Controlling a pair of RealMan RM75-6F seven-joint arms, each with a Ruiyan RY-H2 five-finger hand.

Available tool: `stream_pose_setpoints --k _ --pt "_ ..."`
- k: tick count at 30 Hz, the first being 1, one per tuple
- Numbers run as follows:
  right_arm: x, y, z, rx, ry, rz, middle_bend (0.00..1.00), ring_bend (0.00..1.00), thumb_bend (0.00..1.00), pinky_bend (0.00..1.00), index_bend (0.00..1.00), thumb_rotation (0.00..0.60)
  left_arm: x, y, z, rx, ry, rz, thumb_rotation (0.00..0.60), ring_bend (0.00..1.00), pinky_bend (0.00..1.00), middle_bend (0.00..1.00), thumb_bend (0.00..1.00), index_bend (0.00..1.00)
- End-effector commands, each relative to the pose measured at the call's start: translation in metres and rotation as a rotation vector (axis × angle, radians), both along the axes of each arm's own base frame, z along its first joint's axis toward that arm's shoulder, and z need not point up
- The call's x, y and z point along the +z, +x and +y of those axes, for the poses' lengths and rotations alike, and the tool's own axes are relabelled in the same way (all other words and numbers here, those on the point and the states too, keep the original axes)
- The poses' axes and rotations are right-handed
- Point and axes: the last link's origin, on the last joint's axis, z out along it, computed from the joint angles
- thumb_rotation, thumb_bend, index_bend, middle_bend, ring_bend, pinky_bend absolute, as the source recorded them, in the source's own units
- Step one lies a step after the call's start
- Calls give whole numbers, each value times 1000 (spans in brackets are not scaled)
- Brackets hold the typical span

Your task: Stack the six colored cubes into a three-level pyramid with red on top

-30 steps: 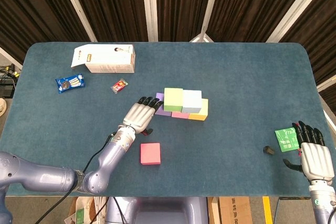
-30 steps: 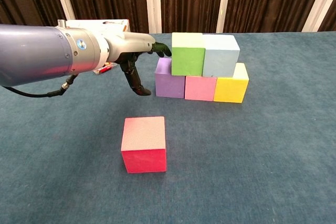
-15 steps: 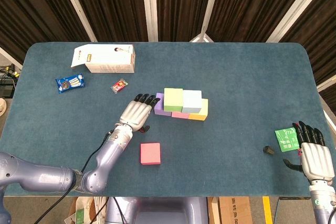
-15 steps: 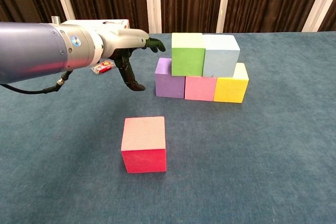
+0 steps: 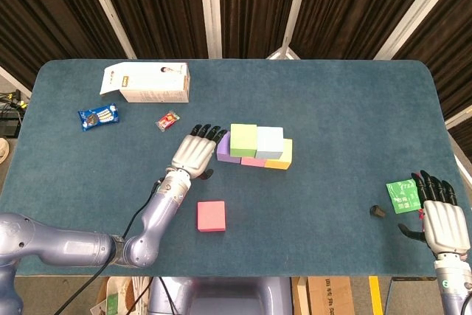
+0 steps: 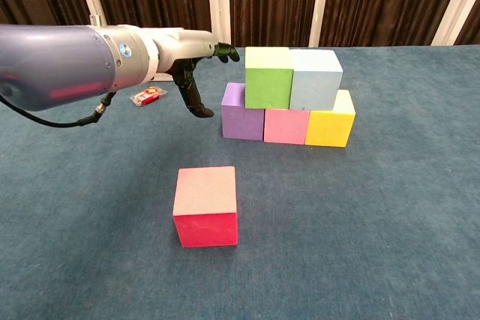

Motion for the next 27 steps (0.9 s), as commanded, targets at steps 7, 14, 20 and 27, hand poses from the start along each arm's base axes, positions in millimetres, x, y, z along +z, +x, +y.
stream_pose_setpoints --k 7,14,20,27 --pt "1 0 0 -2 1 -1 0 0 168 0 0 600 -5 2 2 13 0 1 600 0 0 29 357 36" --pt "1 -1 0 -4 -1 -1 0 0 168 0 0 600 -8 4 2 2 -1 2 600 0 0 29 357 36" --pt "0 -1 0 -4 2 0 0 0 167 0 0 600 -8 6 2 -4 2 5 600 0 0 29 357 35" --pt "1 -1 0 -7 0 0 0 0 167 0 0 600 -11 8 1 1 -11 2 600 0 0 27 357 33"
